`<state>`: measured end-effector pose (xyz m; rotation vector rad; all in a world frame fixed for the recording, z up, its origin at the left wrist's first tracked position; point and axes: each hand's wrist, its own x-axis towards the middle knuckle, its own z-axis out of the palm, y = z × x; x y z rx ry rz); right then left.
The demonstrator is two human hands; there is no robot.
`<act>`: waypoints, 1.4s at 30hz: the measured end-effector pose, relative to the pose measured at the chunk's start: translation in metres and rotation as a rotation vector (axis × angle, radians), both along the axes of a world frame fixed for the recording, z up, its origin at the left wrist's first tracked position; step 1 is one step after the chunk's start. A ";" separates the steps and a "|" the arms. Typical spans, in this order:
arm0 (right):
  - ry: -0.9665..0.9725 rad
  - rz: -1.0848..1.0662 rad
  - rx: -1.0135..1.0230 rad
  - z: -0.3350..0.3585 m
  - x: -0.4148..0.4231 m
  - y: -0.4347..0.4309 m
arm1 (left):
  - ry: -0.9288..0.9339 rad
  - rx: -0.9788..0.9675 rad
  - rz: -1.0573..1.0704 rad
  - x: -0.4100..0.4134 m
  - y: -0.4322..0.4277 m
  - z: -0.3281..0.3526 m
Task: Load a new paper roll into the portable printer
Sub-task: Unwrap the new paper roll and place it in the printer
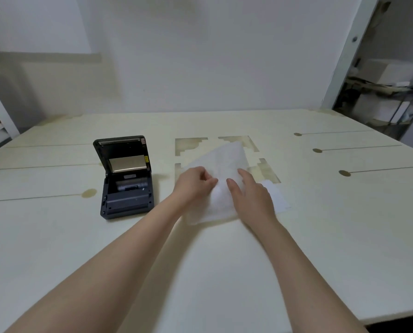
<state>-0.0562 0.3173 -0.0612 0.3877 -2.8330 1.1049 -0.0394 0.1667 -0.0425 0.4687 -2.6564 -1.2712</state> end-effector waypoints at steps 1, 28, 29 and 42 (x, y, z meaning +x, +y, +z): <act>-0.016 0.029 -0.033 -0.002 -0.001 0.001 | 0.020 -0.028 0.000 -0.001 0.002 0.000; 0.314 -0.169 -0.088 0.001 -0.004 0.010 | -0.090 -0.365 -0.593 0.053 0.000 -0.001; 0.394 -0.115 -0.128 0.002 -0.001 0.011 | -0.068 -0.340 -0.585 0.053 -0.001 -0.003; 0.399 0.394 0.154 -0.004 0.019 0.010 | -0.137 -0.283 -0.520 0.044 -0.008 -0.003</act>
